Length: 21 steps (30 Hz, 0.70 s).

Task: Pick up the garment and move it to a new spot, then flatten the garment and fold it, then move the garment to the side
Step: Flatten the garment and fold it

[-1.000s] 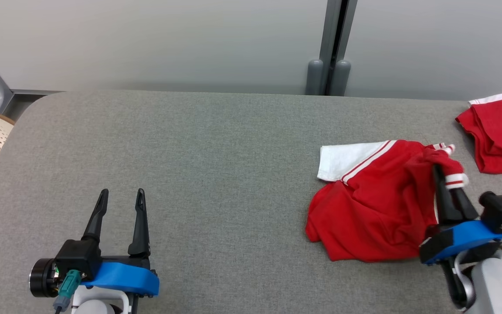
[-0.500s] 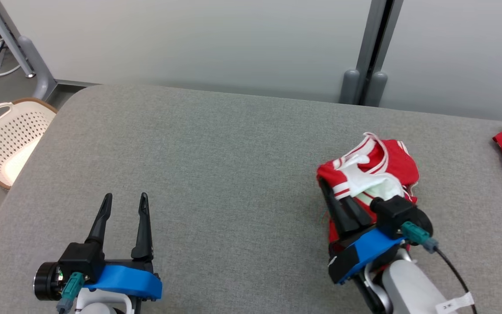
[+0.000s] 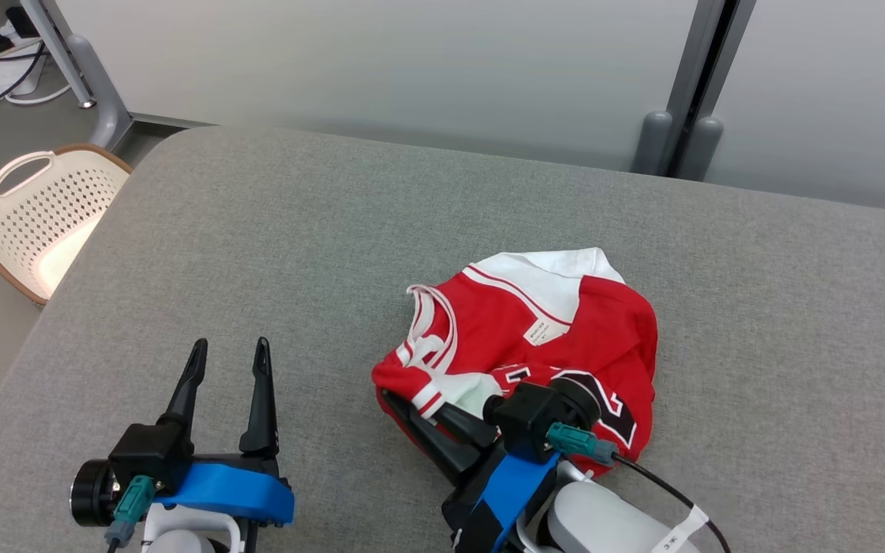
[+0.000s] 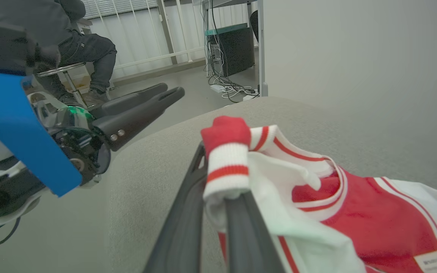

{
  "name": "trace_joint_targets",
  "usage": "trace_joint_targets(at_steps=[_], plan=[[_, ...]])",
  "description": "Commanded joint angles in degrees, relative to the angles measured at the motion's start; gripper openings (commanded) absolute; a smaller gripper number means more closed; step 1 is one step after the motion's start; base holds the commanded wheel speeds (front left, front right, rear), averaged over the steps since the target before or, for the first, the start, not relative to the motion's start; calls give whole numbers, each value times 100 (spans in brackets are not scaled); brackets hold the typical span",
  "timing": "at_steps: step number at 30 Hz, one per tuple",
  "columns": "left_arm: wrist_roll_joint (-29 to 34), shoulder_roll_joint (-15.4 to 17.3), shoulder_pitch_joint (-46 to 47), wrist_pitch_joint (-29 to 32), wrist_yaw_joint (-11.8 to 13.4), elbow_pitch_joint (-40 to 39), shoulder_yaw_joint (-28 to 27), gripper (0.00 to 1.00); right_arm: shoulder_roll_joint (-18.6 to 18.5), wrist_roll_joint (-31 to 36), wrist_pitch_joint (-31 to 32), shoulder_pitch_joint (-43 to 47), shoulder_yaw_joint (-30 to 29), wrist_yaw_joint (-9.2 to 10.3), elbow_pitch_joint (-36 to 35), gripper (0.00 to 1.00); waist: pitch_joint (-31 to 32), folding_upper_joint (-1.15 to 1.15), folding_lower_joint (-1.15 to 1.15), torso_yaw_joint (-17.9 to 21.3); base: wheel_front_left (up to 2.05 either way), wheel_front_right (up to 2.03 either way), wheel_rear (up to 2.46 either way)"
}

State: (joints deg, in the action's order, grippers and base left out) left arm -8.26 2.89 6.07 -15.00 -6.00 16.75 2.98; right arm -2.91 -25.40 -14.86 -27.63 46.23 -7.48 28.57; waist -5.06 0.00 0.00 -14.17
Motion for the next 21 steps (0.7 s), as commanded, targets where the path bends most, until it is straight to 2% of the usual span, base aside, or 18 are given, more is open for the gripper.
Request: trace_joint_targets(at_steps=[1, 6, 7, 8, 11, 15, 17, 21], plan=[[-32, 2, 79, -26, 30, 7, 14, 100, -2, -106, -35, -174, 184, -2, 2, 0, -26, 0, 0, -14, 0, 0, 0], [-74, 0, 116, -26, 50, 35, 6, 100, 2, -343, -37, -369, 778, -3, -47, 0, -73, 0, 0, -42, 0, 0, 0], [-81, 0, 118, -26, 56, 39, 2, 100, 0, -370, -38, -383, 875, -3, -55, 33, -80, 0, 0, -41, 0, 0, 0], [-88, 0, 116, -26, 60, 42, -6, 100, 2, -407, -38, -384, 974, -3, -80, 100, -86, 0, 0, -37, 0, 0, 0], [-99, 0, 88, -26, 83, 34, -49, 100, -6, -426, -39, -342, 1050, -2, -64, 100, -94, 0, 0, 27, 0, 0, 0], [-104, 0, 34, -26, 89, 32, -97, 100, -2, -276, -39, -219, 811, -2, -114, 100, -66, 0, 0, 179, 0, 0, 0], [-78, 0, 23, -26, 88, 27, -112, 100, -4, -147, -39, -146, 530, -2, -119, 100, -38, 0, 0, 269, 0, 0, 0], [-13, 2, -25, -26, 96, -2, -176, 100, -4, 326, -35, 48, -392, -2, -184, 100, 13, 0, 0, 470, 0, 0, 0]])
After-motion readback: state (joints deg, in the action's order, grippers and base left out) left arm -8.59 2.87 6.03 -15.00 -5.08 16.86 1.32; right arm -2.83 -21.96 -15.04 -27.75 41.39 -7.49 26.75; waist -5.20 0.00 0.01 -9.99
